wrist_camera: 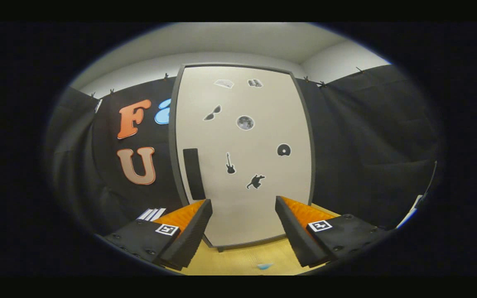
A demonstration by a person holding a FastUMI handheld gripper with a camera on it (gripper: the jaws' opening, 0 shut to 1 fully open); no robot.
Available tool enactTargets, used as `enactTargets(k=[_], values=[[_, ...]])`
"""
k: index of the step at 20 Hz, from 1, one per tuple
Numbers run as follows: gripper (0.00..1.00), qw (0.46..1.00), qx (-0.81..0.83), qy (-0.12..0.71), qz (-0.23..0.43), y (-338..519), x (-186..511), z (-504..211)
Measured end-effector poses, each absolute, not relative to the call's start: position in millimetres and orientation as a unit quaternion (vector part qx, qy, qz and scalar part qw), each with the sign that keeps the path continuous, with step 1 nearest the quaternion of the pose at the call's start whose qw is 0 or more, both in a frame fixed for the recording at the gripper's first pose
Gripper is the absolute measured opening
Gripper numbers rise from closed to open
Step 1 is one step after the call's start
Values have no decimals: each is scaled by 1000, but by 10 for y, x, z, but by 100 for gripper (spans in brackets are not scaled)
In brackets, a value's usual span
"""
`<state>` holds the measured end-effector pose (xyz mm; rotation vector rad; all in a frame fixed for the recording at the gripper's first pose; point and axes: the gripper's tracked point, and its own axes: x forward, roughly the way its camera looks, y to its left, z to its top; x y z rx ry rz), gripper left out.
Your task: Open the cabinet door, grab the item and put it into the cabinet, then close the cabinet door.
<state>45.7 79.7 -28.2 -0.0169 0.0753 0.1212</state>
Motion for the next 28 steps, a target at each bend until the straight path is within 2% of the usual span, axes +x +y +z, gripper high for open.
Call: enactTargets(k=[6,10,14,16,19,22,28], values=[[98,993,-20,61,102,1298,904,-324],[90,990,-26,75,114,1493,1216,-336],[90,988,-46,89,117,1619,1501,-384],[71,987,-50,99,120,1663,1574,-432],[64,985,-46,101,129,1725,1600,-432],[40,985,-40,105,129,1744,1595,-435],[29,985,-44,107,127,1729,1573,-444]])
